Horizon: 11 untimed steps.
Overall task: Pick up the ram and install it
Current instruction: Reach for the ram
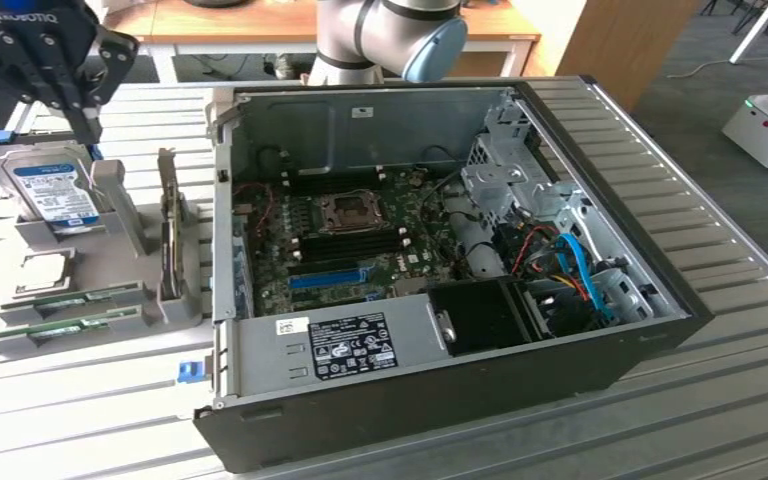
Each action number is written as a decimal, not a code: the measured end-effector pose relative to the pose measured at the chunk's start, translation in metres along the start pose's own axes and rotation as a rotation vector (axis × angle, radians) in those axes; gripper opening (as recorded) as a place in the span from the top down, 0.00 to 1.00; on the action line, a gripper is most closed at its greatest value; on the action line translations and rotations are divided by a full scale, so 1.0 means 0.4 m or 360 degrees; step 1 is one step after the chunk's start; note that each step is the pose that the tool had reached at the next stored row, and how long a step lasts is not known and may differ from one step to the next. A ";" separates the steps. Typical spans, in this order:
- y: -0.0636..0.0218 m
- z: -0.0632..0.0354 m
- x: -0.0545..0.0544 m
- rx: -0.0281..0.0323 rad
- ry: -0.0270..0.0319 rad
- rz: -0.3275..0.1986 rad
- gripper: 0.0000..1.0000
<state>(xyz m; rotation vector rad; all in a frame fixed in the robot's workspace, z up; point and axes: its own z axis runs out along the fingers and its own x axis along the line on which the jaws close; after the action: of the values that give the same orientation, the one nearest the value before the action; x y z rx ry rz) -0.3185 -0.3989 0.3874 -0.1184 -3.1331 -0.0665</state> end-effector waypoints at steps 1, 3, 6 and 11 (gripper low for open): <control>0.000 0.000 0.006 0.00000 0.00008 0.0000 0.89; -0.001 0.001 0.017 0.00003 0.00026 0.0000 0.89; -0.003 0.002 0.036 0.00007 0.00054 0.0000 0.89; -0.005 0.003 0.066 0.00011 0.00099 0.0001 0.89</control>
<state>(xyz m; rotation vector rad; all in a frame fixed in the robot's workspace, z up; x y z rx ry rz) -0.3450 -0.3989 0.3862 -0.1184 -3.1269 -0.0656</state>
